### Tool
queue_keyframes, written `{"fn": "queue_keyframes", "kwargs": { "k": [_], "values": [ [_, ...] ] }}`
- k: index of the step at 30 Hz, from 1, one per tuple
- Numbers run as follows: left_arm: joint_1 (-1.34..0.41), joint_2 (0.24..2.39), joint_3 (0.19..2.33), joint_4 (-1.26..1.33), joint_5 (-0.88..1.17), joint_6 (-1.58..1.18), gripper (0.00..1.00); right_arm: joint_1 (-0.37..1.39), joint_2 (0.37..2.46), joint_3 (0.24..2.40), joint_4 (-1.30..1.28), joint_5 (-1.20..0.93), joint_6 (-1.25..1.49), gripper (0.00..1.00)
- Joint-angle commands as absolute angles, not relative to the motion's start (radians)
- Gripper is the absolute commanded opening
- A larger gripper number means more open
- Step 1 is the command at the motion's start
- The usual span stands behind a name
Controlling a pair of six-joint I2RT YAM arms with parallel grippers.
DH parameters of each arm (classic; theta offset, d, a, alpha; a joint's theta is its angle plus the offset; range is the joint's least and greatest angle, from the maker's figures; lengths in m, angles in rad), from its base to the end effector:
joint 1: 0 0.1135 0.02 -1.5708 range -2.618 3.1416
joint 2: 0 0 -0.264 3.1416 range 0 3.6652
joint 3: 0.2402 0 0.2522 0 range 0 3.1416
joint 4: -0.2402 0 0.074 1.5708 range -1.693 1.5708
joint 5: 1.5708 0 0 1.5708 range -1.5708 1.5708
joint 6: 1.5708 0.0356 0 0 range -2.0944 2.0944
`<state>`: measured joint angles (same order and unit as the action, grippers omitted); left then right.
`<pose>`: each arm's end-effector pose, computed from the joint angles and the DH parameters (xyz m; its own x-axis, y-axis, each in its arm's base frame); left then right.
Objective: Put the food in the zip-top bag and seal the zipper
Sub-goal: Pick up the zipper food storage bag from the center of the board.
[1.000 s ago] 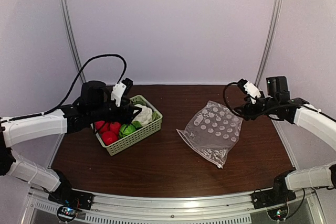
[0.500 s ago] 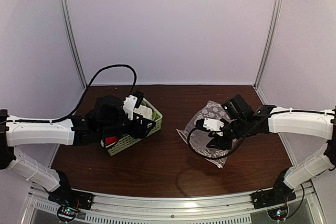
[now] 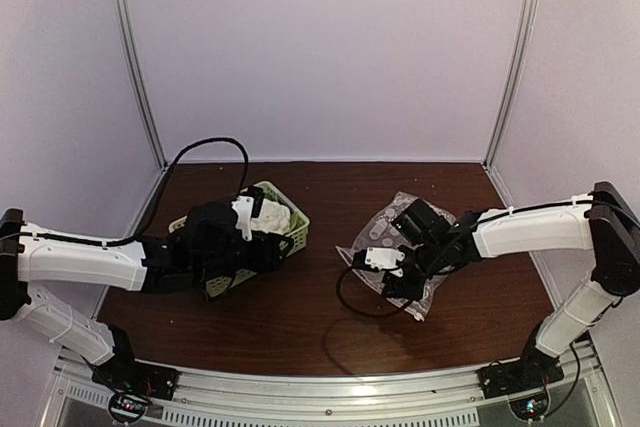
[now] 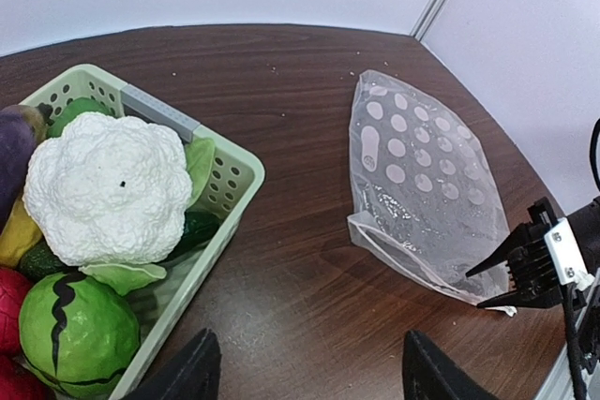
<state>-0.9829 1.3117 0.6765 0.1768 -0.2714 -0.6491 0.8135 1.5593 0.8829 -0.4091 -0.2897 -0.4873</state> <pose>0.1645 -0.2296 0.2237 -0.5995 -0.1506 -0.7861 0.3841 0.8076 -0.4476 0.1959 0.2221 0.1753 -0.1680 -0.8309 -0.5305 -0.9808 0.1952 0.0048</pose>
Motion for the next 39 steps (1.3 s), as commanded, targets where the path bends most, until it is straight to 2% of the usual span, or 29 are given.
{"fn": "queue_keyframes", "kwargs": {
  "k": [1, 11, 15, 18, 23, 27, 29, 31, 39],
  "values": [
    [-0.983, 1.307, 0.67, 0.225, -0.301, -0.682, 0.68, 0.818, 1.619, 0.933, -0.377, -0.237, -0.454, 0.3],
    [-0.983, 1.292, 0.661, 0.205, -0.322, -0.684, 0.68, 0.818, 1.659, 0.954, -0.375, -0.235, -0.433, 0.28],
    [-0.982, 1.298, 0.66, 0.206, -0.315, -0.692, 0.68, 0.818, 1.665, 0.957, -0.391, -0.253, -0.434, 0.36],
    [-0.983, 1.298, 0.66, 0.208, -0.315, -0.692, 0.68, 0.818, 1.667, 0.957, -0.392, -0.254, -0.43, 0.39],
    [-0.983, 1.293, 0.654, 0.207, -0.316, -0.69, 0.68, 0.814, 1.681, 0.972, -0.386, -0.232, -0.403, 0.31],
    [-0.983, 1.291, 0.647, 0.205, -0.314, -0.703, 0.68, 0.806, 1.692, 0.977, -0.381, -0.213, -0.394, 0.19],
    [-0.983, 1.29, 0.644, 0.206, -0.313, -0.712, 0.68, 0.802, 1.695, 0.978, -0.38, -0.203, -0.388, 0.12],
    [-0.983, 1.294, 0.643, 0.21, -0.314, -0.722, 0.68, 0.797, 1.685, 0.981, -0.383, -0.191, -0.387, 0.0],
    [-1.02, 1.401, 0.729, 0.244, -0.317, -0.797, 0.71, 0.758, 1.522, 1.042, -0.476, -0.214, -0.385, 0.0]
  ]
}}
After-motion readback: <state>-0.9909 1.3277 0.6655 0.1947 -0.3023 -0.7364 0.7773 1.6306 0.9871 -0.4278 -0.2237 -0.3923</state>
